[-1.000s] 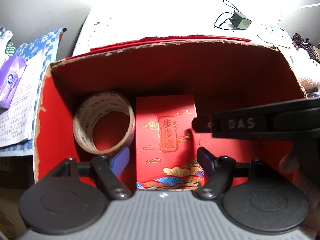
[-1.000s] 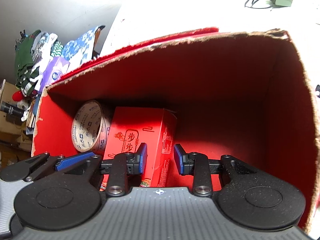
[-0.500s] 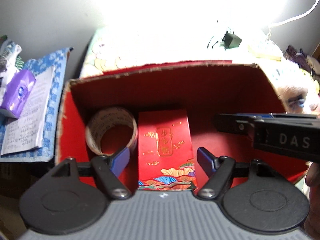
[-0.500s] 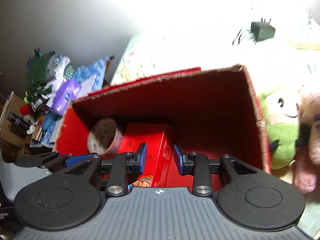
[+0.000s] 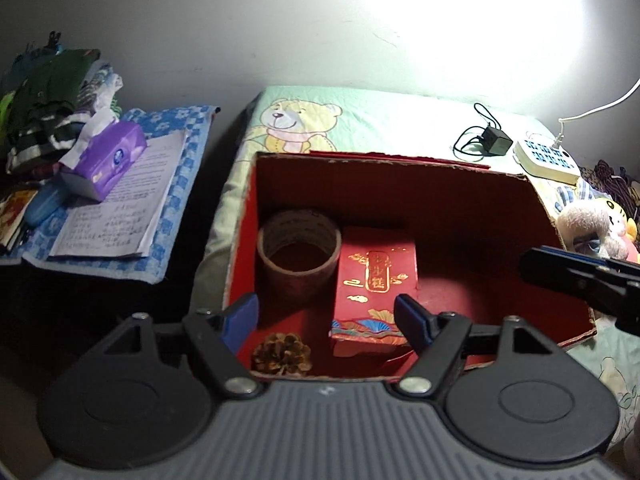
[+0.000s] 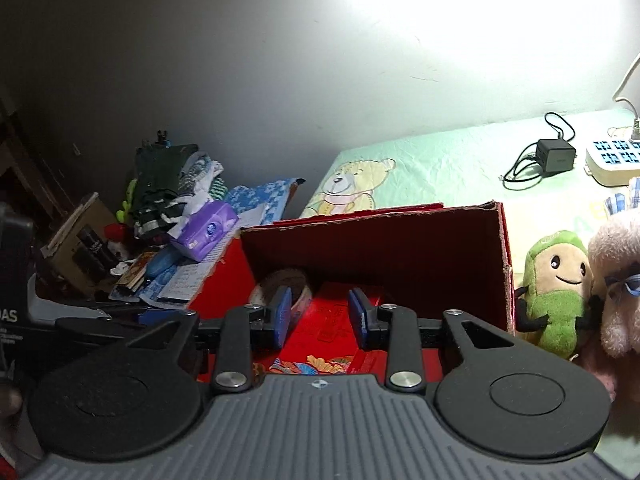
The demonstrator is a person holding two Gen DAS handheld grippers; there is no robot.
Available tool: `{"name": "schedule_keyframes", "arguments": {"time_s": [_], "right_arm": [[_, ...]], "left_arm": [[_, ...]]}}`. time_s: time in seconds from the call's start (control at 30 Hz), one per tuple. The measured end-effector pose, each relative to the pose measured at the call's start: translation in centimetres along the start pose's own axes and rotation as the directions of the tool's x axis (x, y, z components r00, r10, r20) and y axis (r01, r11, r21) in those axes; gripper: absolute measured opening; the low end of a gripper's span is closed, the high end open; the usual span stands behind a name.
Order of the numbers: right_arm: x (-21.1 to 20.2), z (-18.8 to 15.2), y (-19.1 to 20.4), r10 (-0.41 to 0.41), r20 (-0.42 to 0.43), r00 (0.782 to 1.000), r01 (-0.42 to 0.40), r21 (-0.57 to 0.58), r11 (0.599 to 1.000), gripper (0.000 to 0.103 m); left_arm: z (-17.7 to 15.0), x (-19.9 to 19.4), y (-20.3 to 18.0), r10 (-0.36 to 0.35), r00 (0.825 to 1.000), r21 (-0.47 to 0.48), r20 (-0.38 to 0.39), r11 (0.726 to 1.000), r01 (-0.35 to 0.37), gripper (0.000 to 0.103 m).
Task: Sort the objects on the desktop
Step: 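Withdraw the right gripper up out of the red box, then move the right gripper down to the beige strap of the patterned scarf item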
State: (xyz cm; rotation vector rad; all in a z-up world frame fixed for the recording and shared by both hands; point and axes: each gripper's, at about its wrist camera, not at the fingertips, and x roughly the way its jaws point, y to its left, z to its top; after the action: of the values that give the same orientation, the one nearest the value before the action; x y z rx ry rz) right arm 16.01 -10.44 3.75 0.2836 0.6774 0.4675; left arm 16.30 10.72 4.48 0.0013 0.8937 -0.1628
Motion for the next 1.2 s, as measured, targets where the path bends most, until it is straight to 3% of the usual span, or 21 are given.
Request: {"name": "schedule_keyframes", "arguments": {"time_s": [0.23, 0.57, 0.7, 0.83, 1.2], "right_arm": [[-1.0, -1.8, 0.0, 0.157, -0.077, 0.984, -0.157, 0.006, 0.988, 0.035], [-0.3, -5.2, 0.4, 0.278, -0.256, 0.926, -0.275, 0.047, 0.96, 0.034], [0.5, -6.4, -0.9, 0.311, -0.322, 0.894, -0.276, 0.151, 0.949, 0.034], [1.6, -7.6, -2.0, 0.324, -0.369, 0.871, -0.246, 0.243, 0.938, 0.034], [3.6, -9.3, -2.9, 0.353, -0.415, 0.838, -0.211, 0.351, 0.912, 0.035]], "left_arm": [[-2.4, -1.4, 1.1, 0.021, 1.0, -0.076, -0.023, 0.997, -0.023, 0.076], [-7.7, -2.0, 0.4, -0.037, 0.996, -0.048, -0.084, 0.998, 0.033, 0.076], [-9.3, -1.7, -0.7, -0.091, 0.99, -0.025, -0.104, 0.996, 0.089, 0.076], [-10.4, -0.2, -1.7, -0.101, 0.984, -0.012, -0.148, 0.995, 0.101, 0.076], [-11.5, 3.1, -2.0, -0.14, 0.966, -0.006, -0.219, 0.99, 0.142, 0.075]]}}
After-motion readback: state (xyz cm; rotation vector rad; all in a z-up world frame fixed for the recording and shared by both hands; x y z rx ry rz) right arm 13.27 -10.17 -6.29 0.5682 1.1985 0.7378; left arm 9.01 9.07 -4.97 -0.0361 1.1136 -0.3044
